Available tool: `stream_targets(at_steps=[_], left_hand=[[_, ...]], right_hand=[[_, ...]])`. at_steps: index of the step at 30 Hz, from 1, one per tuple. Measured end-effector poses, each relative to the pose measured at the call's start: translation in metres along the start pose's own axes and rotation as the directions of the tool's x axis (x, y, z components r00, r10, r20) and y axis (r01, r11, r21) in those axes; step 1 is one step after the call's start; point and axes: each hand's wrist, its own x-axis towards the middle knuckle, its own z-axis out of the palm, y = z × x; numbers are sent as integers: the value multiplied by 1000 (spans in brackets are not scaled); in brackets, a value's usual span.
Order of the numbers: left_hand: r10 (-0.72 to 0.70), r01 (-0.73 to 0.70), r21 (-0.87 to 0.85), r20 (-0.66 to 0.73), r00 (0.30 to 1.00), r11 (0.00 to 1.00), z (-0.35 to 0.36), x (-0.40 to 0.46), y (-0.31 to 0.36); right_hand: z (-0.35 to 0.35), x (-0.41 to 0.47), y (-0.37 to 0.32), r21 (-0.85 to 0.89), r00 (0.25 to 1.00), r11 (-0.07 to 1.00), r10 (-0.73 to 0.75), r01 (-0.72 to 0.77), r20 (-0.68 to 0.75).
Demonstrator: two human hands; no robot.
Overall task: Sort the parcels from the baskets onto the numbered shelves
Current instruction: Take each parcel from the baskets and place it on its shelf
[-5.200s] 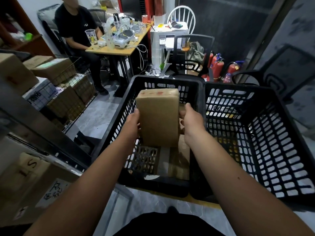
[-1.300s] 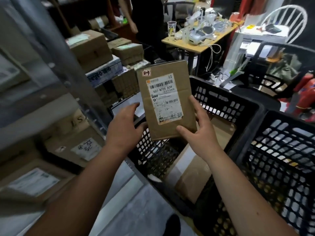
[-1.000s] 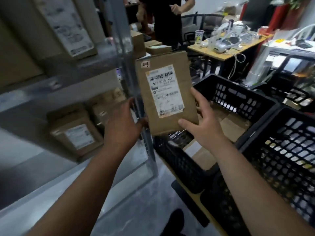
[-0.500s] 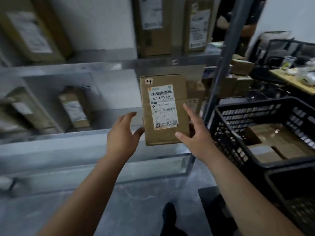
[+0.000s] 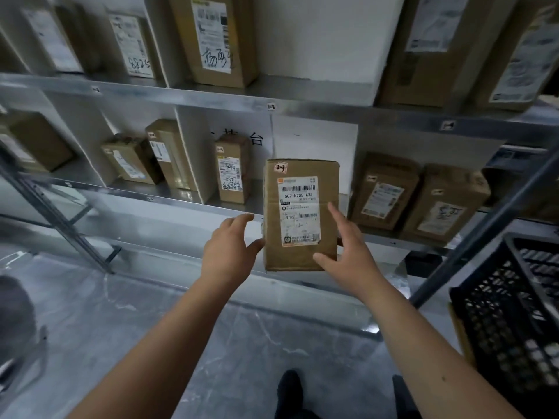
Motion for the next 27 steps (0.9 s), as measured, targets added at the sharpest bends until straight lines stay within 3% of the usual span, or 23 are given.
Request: stream_targets(at_steps=[13, 20, 27], left_hand=[[8, -22, 109, 129, 992, 994, 57, 127, -11], [31, -30, -8, 184, 982, 1000, 86, 180, -22], [75, -28, -205, 227, 971, 978, 113, 228, -35]], right_hand=[[20, 135, 55, 10, 994, 994, 107, -107, -16], [31, 183, 68, 9, 987, 989, 145, -144, -71], [49, 212, 79, 31, 940, 967, 251, -251, -232]])
